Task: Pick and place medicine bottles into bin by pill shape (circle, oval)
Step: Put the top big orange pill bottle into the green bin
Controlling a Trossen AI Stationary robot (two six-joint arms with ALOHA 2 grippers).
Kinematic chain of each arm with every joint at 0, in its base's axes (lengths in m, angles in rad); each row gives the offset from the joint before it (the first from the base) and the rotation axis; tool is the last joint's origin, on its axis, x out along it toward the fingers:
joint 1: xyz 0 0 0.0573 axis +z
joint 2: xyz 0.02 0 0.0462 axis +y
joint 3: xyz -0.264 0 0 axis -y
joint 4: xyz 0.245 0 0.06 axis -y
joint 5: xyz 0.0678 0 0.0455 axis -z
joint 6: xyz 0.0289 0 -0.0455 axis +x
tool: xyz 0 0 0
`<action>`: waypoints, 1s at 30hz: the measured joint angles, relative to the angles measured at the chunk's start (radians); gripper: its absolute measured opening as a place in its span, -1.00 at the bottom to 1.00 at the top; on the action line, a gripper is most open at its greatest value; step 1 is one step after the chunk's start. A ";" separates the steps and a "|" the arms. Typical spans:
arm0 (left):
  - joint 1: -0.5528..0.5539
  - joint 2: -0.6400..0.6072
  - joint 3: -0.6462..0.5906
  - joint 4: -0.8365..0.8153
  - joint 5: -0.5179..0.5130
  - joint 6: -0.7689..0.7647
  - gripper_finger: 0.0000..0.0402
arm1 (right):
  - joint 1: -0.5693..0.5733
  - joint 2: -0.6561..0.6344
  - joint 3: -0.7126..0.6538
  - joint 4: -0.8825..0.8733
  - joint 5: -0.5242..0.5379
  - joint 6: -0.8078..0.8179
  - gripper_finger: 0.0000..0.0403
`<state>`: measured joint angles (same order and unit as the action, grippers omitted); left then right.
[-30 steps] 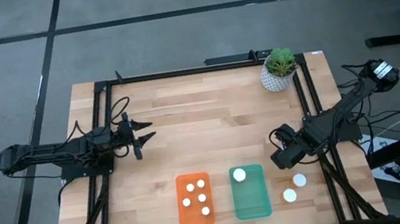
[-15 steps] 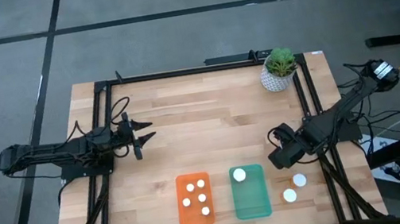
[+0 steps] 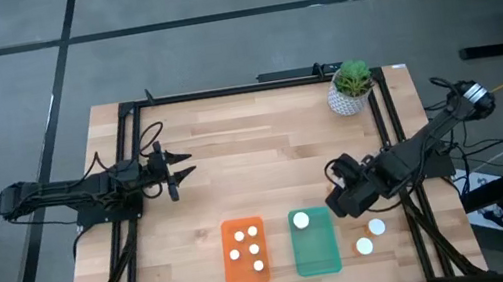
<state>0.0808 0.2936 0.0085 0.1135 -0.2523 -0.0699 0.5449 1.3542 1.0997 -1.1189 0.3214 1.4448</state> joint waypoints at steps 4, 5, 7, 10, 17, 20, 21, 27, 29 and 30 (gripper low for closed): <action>0.000 0.000 0.000 0.000 0.000 0.000 -0.11 | 0.000 0.102 0.123 -0.034 0.002 -0.039 0.07; 0.000 0.000 0.000 0.000 0.000 0.000 -0.11 | 0.000 0.130 0.151 -0.041 0.002 -0.041 0.07; 0.000 0.000 0.000 0.000 0.000 0.000 -0.11 | 0.000 0.187 0.203 -0.054 0.000 -0.042 0.07; 0.000 0.000 0.000 0.000 0.000 0.000 -0.11 | 0.001 0.270 0.275 -0.066 -0.019 -0.042 0.07; 0.000 0.000 0.000 0.000 0.000 0.000 -0.11 | 0.020 0.409 0.406 -0.069 -0.073 -0.036 0.08; 0.000 0.000 0.000 0.000 0.000 0.000 -0.11 | 0.028 0.440 0.427 -0.069 -0.098 -0.021 0.08; 0.000 0.000 0.000 0.000 0.000 0.000 -0.11 | 0.031 0.445 0.428 -0.068 -0.105 -0.007 0.08; 0.000 0.000 0.000 0.000 0.000 0.000 -0.11 | 0.044 0.489 0.413 -0.064 -0.116 0.017 0.08; 0.000 0.000 0.000 0.000 0.000 0.000 -0.11 | 0.044 0.511 0.413 -0.059 -0.125 0.016 0.08; 0.000 0.000 0.000 0.000 0.000 0.000 -0.11 | 0.043 0.522 0.413 -0.059 -0.129 0.017 0.08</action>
<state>0.0807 0.2939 0.0086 0.1135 -0.2523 -0.0700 0.5884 1.8758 1.5127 -1.1778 0.1927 1.4616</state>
